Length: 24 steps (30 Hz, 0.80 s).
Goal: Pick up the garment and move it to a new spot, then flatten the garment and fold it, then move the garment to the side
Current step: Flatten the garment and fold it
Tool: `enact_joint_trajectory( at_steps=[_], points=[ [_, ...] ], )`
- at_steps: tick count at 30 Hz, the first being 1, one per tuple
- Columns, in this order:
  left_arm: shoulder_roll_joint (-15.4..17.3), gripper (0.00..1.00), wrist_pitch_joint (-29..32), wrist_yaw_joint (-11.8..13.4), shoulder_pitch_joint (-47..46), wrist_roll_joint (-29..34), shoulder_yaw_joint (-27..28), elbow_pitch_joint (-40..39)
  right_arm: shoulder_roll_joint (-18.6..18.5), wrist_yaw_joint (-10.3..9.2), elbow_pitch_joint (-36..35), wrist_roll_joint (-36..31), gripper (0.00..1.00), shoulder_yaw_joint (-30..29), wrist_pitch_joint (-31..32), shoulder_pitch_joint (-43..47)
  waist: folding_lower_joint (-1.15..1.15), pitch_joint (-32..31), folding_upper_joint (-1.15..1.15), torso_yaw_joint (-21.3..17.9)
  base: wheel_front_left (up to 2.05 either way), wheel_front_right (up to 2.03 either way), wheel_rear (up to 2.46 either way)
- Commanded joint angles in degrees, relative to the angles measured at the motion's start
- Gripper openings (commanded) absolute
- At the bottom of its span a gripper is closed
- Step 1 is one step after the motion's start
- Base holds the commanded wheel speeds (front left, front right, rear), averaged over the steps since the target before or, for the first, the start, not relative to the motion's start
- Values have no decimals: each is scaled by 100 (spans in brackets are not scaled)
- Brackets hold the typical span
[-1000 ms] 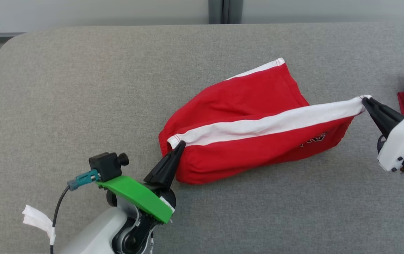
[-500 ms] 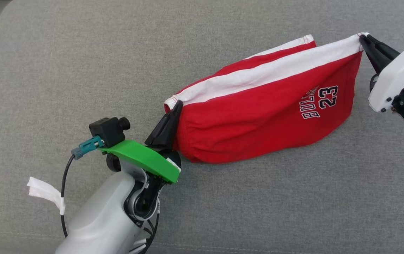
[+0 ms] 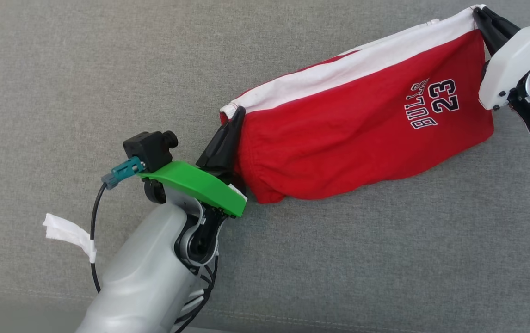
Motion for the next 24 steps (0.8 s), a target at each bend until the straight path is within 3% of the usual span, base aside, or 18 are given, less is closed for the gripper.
enact_joint_trajectory(
  at_steps=[1, 2, 3, 4, 5, 16, 24],
  points=[
    [-24, 0, -13, -25, -119, 57, 55, 33, 9, -2, 129, 37, 0, 61, -78, -111, 0, 108, 0, 55, 0, 0, 0],
    [-48, 0, -13, -25, -141, 76, 75, 37, 26, -2, 224, 70, 0, 107, -121, -179, 0, 137, 0, 63, 0, 0, 0],
    [-59, 24, -13, -25, -156, 92, 88, 40, 43, -2, 295, 82, 1, 144, -148, -230, 0, 160, 0, 69, 0, 0, 0],
    [-74, 67, -13, -25, -171, 105, 93, 52, 56, -2, 373, 107, 42, 202, -191, -277, 0, 181, 0, 76, 0, 0, 0],
    [-97, 100, -13, -24, -205, 113, 102, 94, 85, -2, 498, 182, 100, 310, -256, -348, 0, 198, 0, 87, 0, 0, 0],
    [-61, 100, -13, -23, 93, 348, 331, 102, -78, -2, 673, 1031, 100, 938, -235, -176, 0, -272, 0, 89, 0, 0, 0],
    [107, 100, -13, -22, 698, 1308, 983, -195, -330, -2, 514, 1676, 100, 1026, 243, 368, 0, -823, 0, 35, 0, 0, 0]
  ],
)
